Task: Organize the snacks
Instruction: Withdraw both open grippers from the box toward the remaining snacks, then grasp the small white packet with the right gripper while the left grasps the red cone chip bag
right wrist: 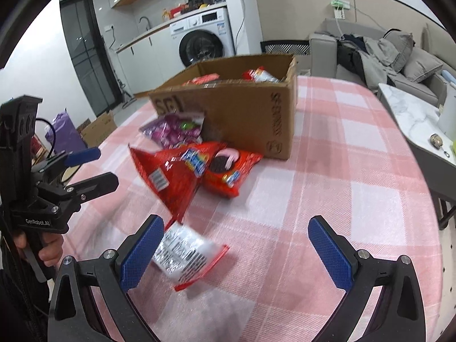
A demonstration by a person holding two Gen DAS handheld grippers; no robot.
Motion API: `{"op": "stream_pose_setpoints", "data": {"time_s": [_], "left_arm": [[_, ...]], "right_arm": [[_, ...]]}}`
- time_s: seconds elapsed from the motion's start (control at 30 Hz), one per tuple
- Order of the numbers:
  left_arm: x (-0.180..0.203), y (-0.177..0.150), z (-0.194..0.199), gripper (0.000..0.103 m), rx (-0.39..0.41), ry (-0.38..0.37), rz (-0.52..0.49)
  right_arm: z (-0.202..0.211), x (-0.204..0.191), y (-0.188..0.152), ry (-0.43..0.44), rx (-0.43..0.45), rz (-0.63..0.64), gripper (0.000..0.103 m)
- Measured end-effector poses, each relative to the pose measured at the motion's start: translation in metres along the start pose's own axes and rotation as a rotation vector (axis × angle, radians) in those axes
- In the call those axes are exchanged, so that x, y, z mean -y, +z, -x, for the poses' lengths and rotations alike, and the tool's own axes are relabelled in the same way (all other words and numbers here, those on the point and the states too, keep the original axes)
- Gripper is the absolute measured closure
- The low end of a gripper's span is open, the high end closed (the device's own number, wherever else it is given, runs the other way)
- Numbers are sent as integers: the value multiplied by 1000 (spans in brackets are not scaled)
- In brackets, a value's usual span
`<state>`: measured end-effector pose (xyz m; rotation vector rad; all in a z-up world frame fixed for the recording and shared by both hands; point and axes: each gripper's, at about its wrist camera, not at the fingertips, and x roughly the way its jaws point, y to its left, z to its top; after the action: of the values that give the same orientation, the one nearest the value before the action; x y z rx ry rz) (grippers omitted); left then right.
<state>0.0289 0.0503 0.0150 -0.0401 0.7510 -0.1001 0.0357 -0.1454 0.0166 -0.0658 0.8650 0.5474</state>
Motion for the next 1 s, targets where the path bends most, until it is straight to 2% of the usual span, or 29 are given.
{"op": "stream_pose_setpoints", "data": {"time_s": [0.3,0.47,0.67,1.0], "left_arm": [[-1,-5,-6,1,-15,3,3],[-5,-6,-9,1,-22,2,20],[-6,-8,-14,1,-29,5,21],[-6,-10,-17,1,-34,2,23]], "right_arm": [[-29,-23,-9,28,-76,34,0],[-45,-30,-13,23,-115,6,0],[-52,-37,-14,-37,-131,38,0],[-45,1,-14,-88,-142,6,0]]}}
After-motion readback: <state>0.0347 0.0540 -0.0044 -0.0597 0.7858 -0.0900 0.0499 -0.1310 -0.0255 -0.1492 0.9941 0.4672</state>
